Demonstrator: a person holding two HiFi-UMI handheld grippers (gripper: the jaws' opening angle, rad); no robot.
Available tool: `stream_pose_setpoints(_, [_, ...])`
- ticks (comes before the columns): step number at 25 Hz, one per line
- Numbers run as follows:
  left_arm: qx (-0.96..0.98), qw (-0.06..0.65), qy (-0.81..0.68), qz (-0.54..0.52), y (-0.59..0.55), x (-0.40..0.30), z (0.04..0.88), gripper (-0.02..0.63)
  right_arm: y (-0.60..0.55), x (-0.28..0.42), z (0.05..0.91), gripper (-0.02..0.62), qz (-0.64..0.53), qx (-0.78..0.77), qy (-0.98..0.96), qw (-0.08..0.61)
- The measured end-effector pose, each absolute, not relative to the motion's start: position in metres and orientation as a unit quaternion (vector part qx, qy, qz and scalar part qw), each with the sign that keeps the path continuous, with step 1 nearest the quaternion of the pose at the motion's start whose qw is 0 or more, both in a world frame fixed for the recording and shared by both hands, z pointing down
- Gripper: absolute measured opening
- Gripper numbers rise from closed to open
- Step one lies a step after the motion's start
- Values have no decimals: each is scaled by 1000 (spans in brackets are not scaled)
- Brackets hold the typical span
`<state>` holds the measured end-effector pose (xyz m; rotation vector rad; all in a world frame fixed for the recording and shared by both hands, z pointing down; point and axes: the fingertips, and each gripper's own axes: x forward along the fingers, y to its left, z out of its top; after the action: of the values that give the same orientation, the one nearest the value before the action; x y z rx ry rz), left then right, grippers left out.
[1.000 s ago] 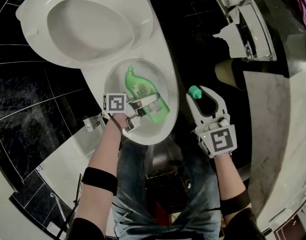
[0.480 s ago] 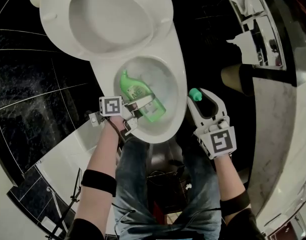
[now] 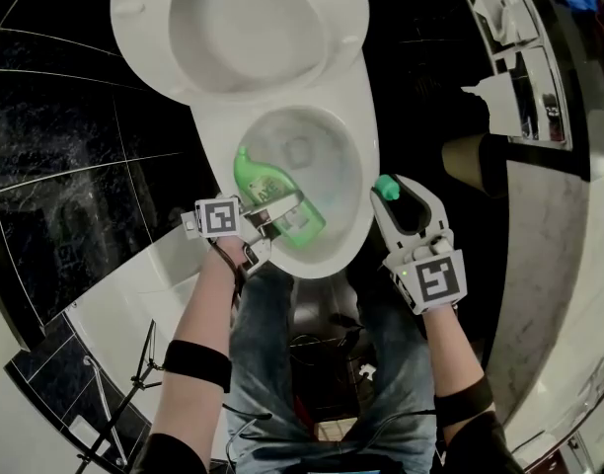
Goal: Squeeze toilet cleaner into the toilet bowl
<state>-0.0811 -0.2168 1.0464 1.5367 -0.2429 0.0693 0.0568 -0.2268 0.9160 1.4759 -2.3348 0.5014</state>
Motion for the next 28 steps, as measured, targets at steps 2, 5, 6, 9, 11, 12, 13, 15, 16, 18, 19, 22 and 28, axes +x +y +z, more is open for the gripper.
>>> stream_pose_setpoints(2, [692,713,-113,22,-213,-84,1045,179,-226,55,915,160,176,516,-822,167])
stream_pose_setpoints(5, [684,719,-120,8,-206,-87,1044,179,-225,53,913,160,174,512,-824,168])
stream_pose_setpoints(6, [682,721,-120,5,-203,-87,1043,179,-224,53,912,160,174,511,-824,169])
stream_pose_setpoints(9, [679,724,-121,1,-193,-86,1042,179,-221,53,909,160,171,509,-826,170])
stream_pose_setpoints(11, [677,725,-124,-6,-188,-87,1041,179,-218,53,908,160,171,508,-826,172])
stream_pose_setpoints(12, [676,726,-126,-9,-186,-87,1041,179,-217,53,907,160,171,507,-827,172])
stream_pose_setpoints(13, [676,726,-127,-12,-184,-88,1040,179,-216,53,907,160,171,506,-827,173])
stream_pose_setpoints(15, [675,727,-125,-21,-179,-87,1038,179,-213,52,906,160,170,505,-828,174])
stream_pose_setpoints(16, [673,728,-126,-24,-176,-87,1037,179,-212,51,905,160,169,504,-829,174])
stream_pose_setpoints(18, [667,733,-130,-28,-169,-88,1035,179,-209,50,904,160,169,501,-830,175])
stream_pose_setpoints(19, [664,736,-133,-30,-164,-89,1035,179,-207,50,903,160,169,500,-831,176])
stream_pose_setpoints(22, [655,741,-141,-37,-150,-91,1033,179,-203,50,900,160,170,497,-832,178])
stream_pose_setpoints(28, [637,754,-156,-49,-119,-93,1031,179,-195,54,892,160,166,492,-835,180])
